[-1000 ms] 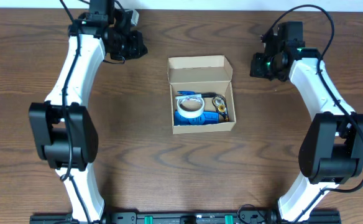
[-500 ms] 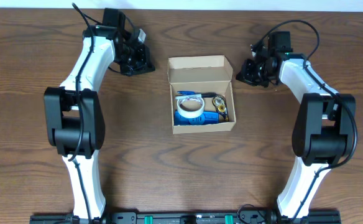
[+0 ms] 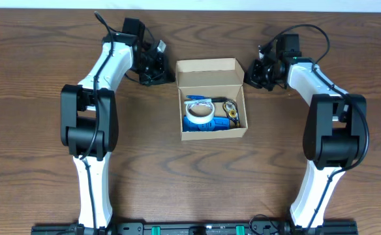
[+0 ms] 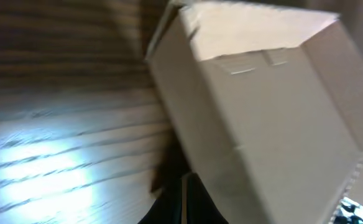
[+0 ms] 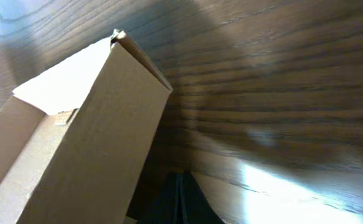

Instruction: Pack container

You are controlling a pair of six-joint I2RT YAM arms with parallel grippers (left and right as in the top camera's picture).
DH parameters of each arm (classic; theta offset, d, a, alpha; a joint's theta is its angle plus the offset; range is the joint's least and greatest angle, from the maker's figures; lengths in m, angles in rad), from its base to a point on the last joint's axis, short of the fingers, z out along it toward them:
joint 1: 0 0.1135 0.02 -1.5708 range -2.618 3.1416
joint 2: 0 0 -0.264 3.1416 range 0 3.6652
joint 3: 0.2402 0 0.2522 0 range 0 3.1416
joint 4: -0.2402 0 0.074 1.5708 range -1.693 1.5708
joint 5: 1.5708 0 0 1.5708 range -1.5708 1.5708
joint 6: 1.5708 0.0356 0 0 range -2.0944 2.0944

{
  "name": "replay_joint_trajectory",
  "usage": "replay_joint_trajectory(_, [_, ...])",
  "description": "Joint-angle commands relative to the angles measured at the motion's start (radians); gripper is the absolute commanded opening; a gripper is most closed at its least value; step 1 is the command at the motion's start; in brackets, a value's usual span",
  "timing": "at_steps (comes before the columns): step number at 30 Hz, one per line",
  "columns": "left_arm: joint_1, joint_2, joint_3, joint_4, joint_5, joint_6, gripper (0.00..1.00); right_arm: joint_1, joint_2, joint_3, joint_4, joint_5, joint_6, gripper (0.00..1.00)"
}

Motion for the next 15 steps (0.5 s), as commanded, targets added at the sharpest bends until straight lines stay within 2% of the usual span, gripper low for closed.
replay_joint_trajectory(1, [0.003, 0.009, 0.019, 0.024, 0.072, -0.037, 0.06, 0.014, 0.028, -0.007, 0.012, -0.045, 0.048, 0.01])
replay_joint_trajectory(15, [0.003, 0.009, 0.020, 0.055, 0.178, -0.024, 0.06, 0.006, 0.028, -0.007, 0.160, -0.291, 0.102, 0.02])
